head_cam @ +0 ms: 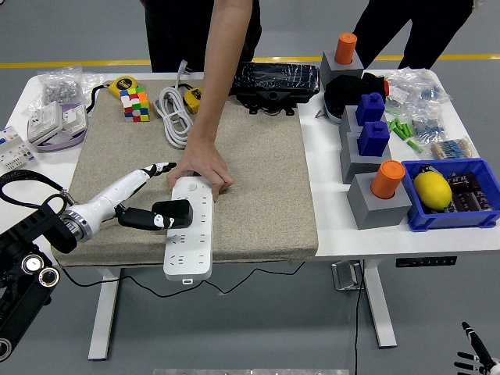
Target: Pick up the plug,place it near the board,insert it into the board,press the button
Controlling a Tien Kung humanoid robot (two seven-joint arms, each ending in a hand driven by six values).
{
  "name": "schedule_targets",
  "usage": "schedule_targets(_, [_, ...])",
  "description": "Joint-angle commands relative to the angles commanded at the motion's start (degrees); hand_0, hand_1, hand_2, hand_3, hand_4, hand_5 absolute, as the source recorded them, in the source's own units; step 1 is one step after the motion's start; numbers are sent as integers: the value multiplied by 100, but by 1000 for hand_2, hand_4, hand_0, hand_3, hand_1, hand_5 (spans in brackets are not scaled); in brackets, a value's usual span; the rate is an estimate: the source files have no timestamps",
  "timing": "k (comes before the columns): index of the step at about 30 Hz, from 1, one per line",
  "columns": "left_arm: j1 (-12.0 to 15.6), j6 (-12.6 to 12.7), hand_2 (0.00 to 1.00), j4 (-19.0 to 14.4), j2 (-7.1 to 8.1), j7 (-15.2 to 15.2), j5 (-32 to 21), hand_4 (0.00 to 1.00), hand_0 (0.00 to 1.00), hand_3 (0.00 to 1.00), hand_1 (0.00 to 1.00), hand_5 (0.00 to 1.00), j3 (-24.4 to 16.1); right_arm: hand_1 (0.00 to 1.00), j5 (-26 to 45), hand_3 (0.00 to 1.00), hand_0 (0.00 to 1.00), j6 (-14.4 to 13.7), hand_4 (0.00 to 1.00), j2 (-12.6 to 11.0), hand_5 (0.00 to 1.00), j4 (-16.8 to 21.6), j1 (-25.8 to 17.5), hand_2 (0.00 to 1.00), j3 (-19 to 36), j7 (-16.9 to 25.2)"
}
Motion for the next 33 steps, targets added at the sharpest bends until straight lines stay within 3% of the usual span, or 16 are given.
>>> schedule_targets(10, [-87,181,998,279,-77,-56,7,998,972,998,998,233,264,751,3,762,852,3,998,0,998,0,35,704,-5,0])
schedule_targets(11, [-91,211,968,300,-78,-68,-9,998,892,990,945,215,282,750,2,762,853,3,998,-4,998,0,40,704,-3,0])
schedule_targets(16, [-106,367,968,393,-91,-93,11,998,892,990,945,215,357,750,-3,762,853,6,998,-12,998,0,44,704,-4,-1])
schedule_targets(17, [-108,379,812,407,-92,-91,23,998,771,910,825,213,373,750,-8,762,853,6,998,-12,998,0,43,704,0,-2])
schedule_targets(22, [-104,437,812,449,-110,-61,177,998,771,910,825,213,430,750,-22,762,853,4,998,-15,998,0,52,704,15,-4])
schedule_targets(23, [-103,445,691,456,-115,-56,205,998,533,786,665,194,438,750,-21,762,853,3,998,-16,998,0,55,703,14,-5])
schedule_targets(28, [-102,541,691,460,-128,-67,237,998,533,786,665,194,491,750,-20,762,853,3,998,-23,998,0,63,703,12,-5])
schedule_targets(29, [-113,557,557,451,-128,-61,243,998,394,666,514,183,506,750,-19,762,853,3,998,-27,998,0,63,703,8,-4])
schedule_targets(33, [-115,614,557,451,-128,-59,259,998,394,666,514,183,545,750,-21,762,853,4,998,-30,998,0,61,703,7,-5])
